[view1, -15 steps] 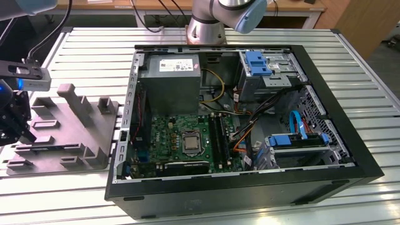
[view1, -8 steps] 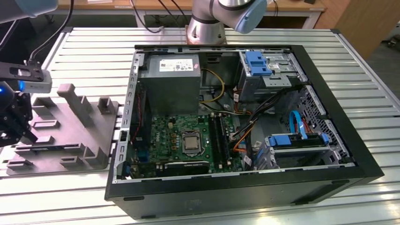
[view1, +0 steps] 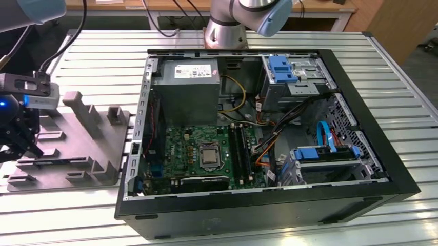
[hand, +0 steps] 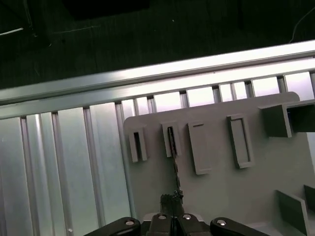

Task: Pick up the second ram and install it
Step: 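Pick up the second ram and move it above second insertion slot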

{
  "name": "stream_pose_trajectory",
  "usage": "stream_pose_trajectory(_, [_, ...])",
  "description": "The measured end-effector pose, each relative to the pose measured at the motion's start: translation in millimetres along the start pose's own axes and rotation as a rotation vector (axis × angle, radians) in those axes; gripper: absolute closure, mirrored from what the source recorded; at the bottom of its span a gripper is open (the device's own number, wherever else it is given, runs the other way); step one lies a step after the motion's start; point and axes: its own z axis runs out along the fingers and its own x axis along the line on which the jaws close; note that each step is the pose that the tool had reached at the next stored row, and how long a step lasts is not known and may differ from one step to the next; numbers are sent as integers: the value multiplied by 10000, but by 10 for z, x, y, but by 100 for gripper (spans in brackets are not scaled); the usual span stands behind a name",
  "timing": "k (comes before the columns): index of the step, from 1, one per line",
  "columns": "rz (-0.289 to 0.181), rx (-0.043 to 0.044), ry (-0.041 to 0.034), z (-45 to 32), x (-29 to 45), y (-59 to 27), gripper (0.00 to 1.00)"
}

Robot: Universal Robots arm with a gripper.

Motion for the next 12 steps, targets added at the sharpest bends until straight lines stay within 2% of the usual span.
stream_pose_trajectory(2, [56,-1,-17,13,-7,2,90])
stream_pose_trajectory(3, [61,-10,-51,16,-9,6,90])
stream_pose_trajectory(4, [63,-21,-122,21,-10,8,90])
stream_pose_trajectory(6, [53,-58,-339,29,-11,9,90])
stream_pose_trajectory(8, [47,-79,-452,48,-11,8,90])
stream_pose_trajectory(12, [47,-80,-471,111,-8,4,90])
